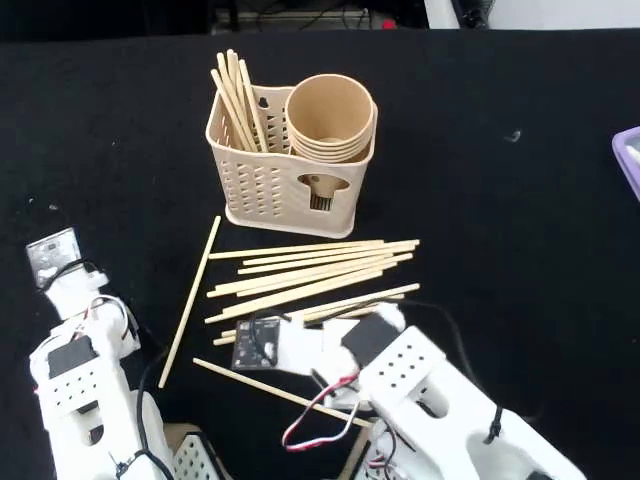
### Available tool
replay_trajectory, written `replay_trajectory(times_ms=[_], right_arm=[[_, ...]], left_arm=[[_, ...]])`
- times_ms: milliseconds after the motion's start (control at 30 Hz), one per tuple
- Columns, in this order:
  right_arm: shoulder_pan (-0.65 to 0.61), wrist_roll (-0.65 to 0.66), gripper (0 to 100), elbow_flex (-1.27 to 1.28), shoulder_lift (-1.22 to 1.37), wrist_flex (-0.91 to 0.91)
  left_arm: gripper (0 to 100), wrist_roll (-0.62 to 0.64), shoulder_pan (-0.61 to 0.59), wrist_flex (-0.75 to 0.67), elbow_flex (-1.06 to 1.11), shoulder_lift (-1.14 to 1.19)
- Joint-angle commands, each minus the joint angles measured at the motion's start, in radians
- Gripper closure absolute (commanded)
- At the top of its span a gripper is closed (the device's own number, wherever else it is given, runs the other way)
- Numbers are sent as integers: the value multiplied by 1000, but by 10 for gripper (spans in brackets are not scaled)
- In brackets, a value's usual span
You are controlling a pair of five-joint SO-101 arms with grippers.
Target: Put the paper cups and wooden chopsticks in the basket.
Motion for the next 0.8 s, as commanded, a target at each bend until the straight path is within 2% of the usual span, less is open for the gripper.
replay_trajectory(times_ms=[0, 200, 333, 500, 700, 767], right_arm=[[-66, -21, 645, 5, -22, -25], [-173, -25, 641, 54, -22, -97], [-175, -72, 640, 119, -22, -196], [-175, -78, 640, 176, -22, -273], [-175, -83, 640, 174, -24, -284], [-173, -127, 640, 124, -27, -255]], left_arm=[[887, 20, -91, -17, -71, -6], [887, 21, -125, -18, -79, -11], [887, 35, -166, -20, -93, -15], [887, 149, -251, -46, -107, -8], [887, 147, -249, -46, -104, -9], [887, 147, -249, -46, -102, -12]])
